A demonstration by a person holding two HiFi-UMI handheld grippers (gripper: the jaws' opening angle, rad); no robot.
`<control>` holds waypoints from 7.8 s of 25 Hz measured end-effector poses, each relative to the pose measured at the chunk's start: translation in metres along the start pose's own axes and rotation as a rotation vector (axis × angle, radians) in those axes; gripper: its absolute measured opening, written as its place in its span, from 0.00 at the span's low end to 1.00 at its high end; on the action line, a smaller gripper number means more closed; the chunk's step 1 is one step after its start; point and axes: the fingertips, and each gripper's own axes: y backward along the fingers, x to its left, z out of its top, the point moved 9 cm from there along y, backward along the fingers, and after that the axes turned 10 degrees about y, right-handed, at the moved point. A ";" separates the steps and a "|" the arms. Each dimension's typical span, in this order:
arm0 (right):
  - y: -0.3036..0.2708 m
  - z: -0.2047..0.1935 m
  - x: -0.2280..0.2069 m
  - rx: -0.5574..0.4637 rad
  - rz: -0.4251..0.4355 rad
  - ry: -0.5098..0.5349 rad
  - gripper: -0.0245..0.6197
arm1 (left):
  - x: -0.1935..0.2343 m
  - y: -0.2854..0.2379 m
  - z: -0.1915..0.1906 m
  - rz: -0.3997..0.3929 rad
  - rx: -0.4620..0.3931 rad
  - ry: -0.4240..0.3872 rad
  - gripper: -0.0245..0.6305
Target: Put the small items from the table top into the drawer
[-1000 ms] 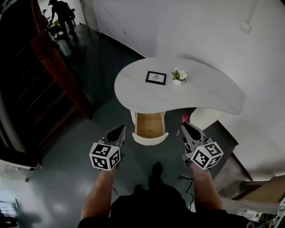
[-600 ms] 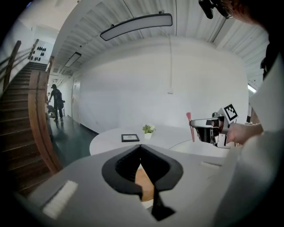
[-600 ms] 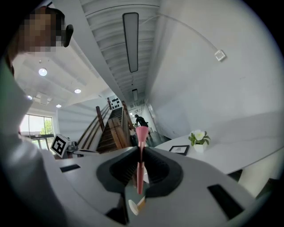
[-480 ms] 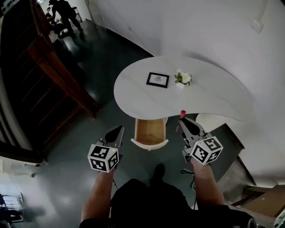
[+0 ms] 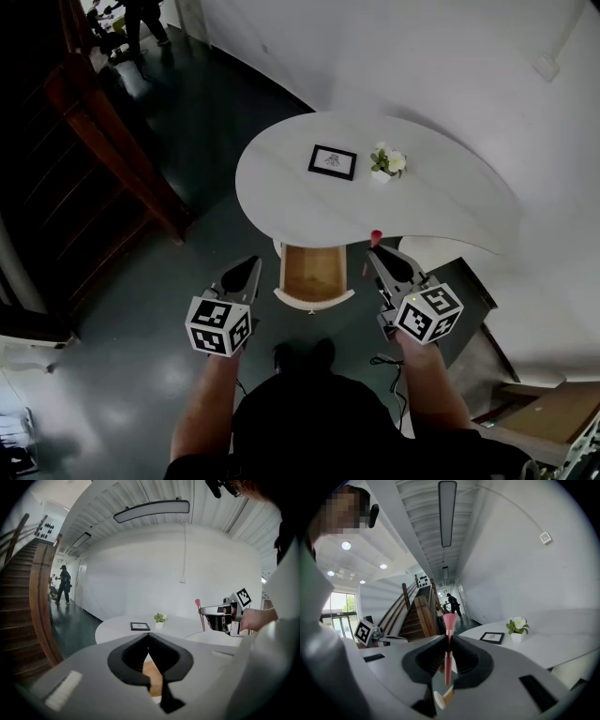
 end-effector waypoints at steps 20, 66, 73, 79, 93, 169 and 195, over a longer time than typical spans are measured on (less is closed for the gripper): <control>-0.069 -0.044 0.020 0.152 0.072 0.032 0.12 | 0.044 -0.021 -0.038 -0.041 0.099 0.064 0.05; -0.216 -0.278 0.018 0.882 0.512 0.336 0.12 | 0.092 -0.104 -0.164 0.023 0.244 0.257 0.05; -0.232 -0.314 0.016 0.968 0.524 0.380 0.12 | 0.105 -0.112 -0.179 0.045 0.243 0.289 0.05; -0.245 -0.330 0.017 1.017 0.573 0.424 0.12 | 0.110 -0.116 -0.192 0.050 0.260 0.301 0.05; -0.259 -0.375 0.017 1.106 0.659 0.494 0.12 | 0.118 -0.106 -0.207 0.075 0.266 0.307 0.05; 0.069 0.002 -0.063 0.068 0.287 0.185 0.06 | -0.135 0.024 -0.001 0.117 -0.134 0.038 0.06; 0.064 0.079 -0.020 -0.188 0.197 0.261 0.05 | -0.109 0.057 0.051 0.105 -0.269 0.019 0.05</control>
